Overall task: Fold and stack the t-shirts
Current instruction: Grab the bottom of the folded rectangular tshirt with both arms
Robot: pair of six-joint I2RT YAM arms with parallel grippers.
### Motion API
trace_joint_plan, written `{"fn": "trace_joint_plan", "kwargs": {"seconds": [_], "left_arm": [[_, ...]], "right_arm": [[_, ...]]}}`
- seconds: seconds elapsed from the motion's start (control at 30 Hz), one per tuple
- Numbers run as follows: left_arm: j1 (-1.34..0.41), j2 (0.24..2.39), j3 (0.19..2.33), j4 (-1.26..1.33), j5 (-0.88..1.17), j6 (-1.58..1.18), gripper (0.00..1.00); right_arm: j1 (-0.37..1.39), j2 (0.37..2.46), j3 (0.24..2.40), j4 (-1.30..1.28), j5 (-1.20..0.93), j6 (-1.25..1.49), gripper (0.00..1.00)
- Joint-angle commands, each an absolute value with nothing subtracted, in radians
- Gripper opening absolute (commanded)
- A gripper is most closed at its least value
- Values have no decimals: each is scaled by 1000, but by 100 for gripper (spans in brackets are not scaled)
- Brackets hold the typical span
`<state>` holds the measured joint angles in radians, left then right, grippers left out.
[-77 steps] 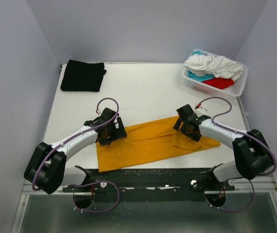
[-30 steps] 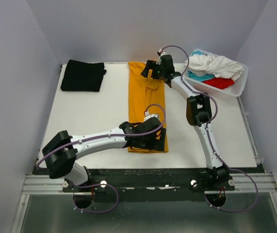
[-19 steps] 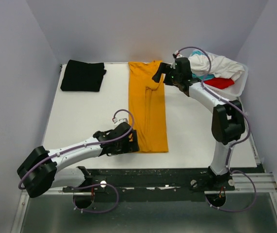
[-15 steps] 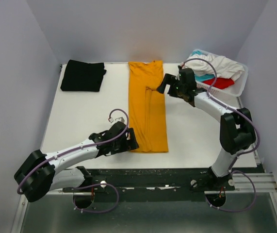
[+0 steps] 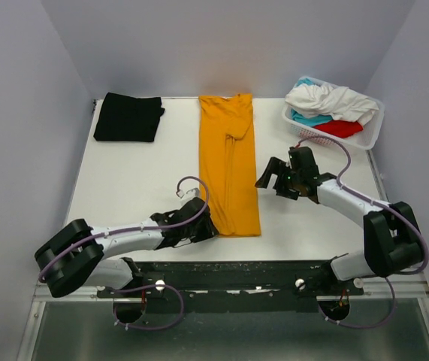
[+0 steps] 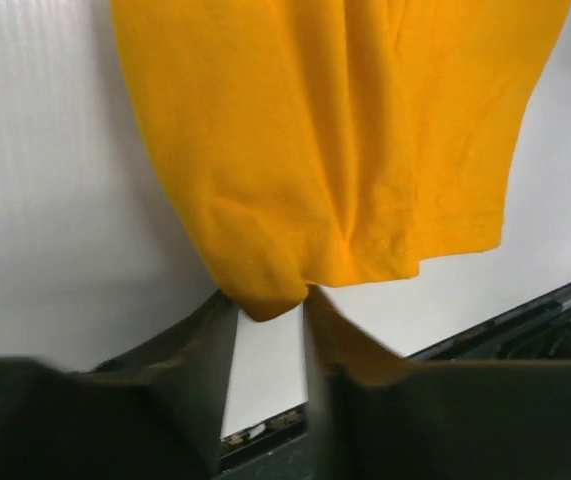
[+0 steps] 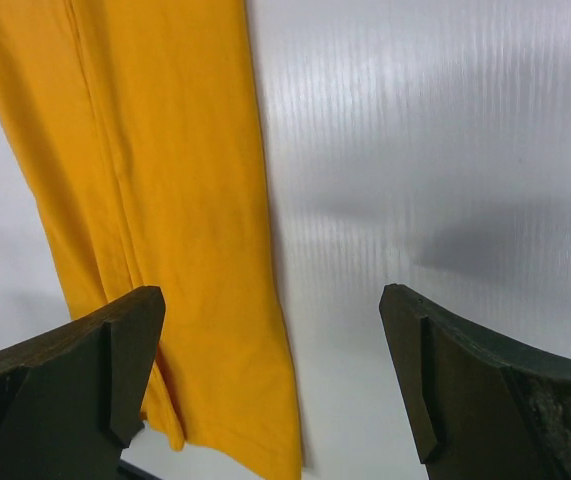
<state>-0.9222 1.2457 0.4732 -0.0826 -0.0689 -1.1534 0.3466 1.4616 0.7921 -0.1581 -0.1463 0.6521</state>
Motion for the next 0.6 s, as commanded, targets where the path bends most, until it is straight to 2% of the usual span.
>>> {"fn": "trace_joint_plan", "kwargs": {"seconds": [0.0, 0.07, 0.3, 0.57], "left_arm": [[-948, 1332, 471, -73, -159, -1236, 15], [-972, 1356, 500, -115, -195, -1254, 1], [-1028, 1420, 544, -150, -215, -1311, 0], [-1095, 1431, 538, -106, -223, -1348, 0]], "right_arm": [[347, 1345, 713, -260, -217, 659, 98], [351, 1267, 673, -276, -252, 640, 97], [360, 1175, 593, -357, -362, 552, 94], [411, 1224, 475, -258, -471, 572, 79]]}}
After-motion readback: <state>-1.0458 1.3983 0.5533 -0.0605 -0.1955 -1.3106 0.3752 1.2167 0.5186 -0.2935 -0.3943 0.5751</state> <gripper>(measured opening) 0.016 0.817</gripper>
